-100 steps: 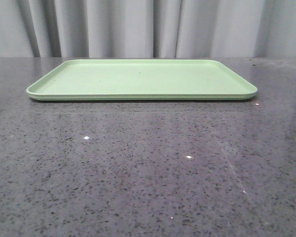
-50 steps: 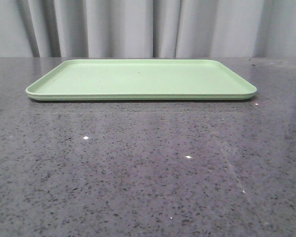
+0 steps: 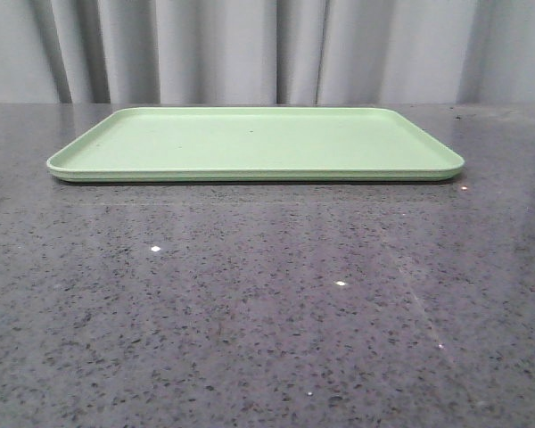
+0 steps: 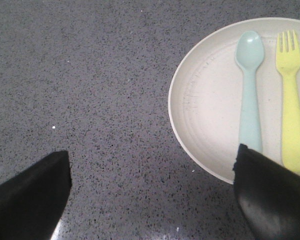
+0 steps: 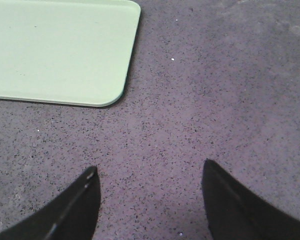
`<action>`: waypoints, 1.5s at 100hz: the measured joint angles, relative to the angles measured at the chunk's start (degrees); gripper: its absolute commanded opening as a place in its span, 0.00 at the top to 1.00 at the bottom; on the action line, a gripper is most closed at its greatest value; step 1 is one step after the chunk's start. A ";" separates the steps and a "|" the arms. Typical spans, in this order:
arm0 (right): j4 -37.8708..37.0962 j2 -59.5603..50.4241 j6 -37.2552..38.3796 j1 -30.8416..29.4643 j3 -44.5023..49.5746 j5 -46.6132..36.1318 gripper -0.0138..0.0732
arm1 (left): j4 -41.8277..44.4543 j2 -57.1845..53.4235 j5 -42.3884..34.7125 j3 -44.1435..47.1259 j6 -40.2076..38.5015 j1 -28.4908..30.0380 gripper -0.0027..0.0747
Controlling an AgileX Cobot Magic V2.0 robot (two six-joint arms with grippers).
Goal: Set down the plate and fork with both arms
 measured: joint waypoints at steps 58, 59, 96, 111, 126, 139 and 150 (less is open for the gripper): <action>0.10 0.00 0.00 0.00 0.00 0.00 0.32 | -11.39 20.57 -12.25 0.00 1.91 12.65 0.14; 0.10 0.00 0.00 0.00 0.00 0.00 0.32 | -11.39 20.94 -12.37 0.00 2.02 12.65 0.14; 0.10 0.00 0.00 0.00 0.00 0.00 0.32 | -12.02 27.89 -17.78 0.00 2.13 12.65 0.14; 0.10 0.00 0.00 0.00 0.00 0.00 0.32 | -12.16 30.74 -19.60 0.00 2.24 13.40 0.14; 0.10 0.00 0.00 0.00 0.00 -0.04 0.32 | -12.96 32.58 -21.18 0.00 2.31 15.02 0.14; 0.10 0.00 0.00 0.00 0.00 -0.13 0.32 | -13.46 33.11 -22.19 0.00 2.36 15.43 0.14; 0.10 0.00 0.00 0.00 0.00 -0.13 0.32 | -13.97 34.01 -22.32 0.00 2.36 15.43 0.14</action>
